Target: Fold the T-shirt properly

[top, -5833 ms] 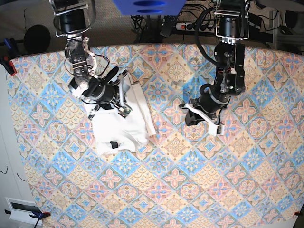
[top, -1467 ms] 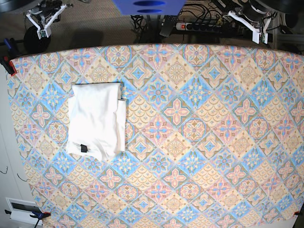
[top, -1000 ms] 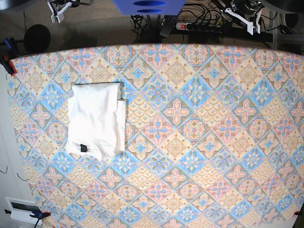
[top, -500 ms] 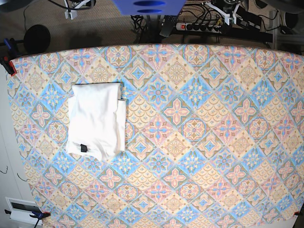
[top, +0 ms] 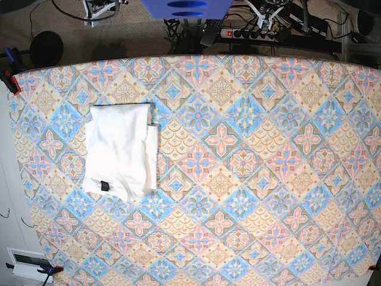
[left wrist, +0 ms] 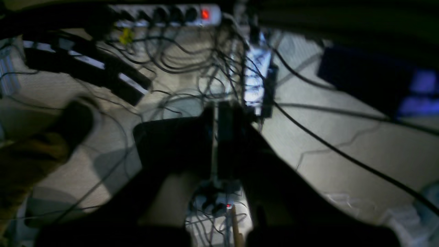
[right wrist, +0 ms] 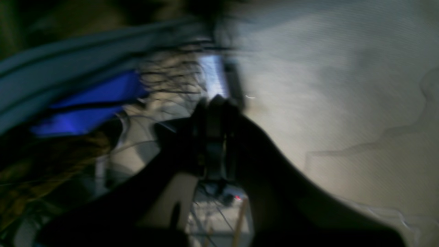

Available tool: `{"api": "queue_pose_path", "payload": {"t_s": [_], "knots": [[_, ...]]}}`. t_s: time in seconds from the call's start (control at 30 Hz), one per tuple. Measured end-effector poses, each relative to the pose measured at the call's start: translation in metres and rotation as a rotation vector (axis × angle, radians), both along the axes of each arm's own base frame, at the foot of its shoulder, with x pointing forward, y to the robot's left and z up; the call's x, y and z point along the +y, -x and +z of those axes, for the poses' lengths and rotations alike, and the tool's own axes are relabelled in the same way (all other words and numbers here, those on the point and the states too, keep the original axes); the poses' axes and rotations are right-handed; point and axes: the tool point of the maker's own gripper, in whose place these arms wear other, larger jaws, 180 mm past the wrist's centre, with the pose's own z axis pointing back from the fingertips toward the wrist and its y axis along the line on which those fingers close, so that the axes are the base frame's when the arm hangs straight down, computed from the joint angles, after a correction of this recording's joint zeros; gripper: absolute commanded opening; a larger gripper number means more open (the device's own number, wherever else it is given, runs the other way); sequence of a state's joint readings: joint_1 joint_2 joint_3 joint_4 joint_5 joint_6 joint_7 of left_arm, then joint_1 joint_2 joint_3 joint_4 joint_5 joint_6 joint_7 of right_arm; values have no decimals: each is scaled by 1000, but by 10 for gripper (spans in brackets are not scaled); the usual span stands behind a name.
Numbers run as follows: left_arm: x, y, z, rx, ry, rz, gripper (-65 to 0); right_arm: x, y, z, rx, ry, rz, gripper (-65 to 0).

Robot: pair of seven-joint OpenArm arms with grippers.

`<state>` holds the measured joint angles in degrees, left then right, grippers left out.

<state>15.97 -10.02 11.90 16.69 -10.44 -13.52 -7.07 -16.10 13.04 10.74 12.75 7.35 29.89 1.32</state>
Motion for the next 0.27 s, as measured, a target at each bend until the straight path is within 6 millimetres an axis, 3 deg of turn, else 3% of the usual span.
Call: {"api": "queue_pose_path", "payload": {"t_s": [0.13,0.2,0.27], "knots": [[-1,-20,-2,-30,1,1,-644,-9,1,-2,12,53,-7,-636],[1,-33,-1,-58,-4,8,-644,7,-2,-5,2,38,-25,-636],[0,-43,-1,-76,-3,10,-644,41,-2,-9,2,-20,-36,-636]]}}
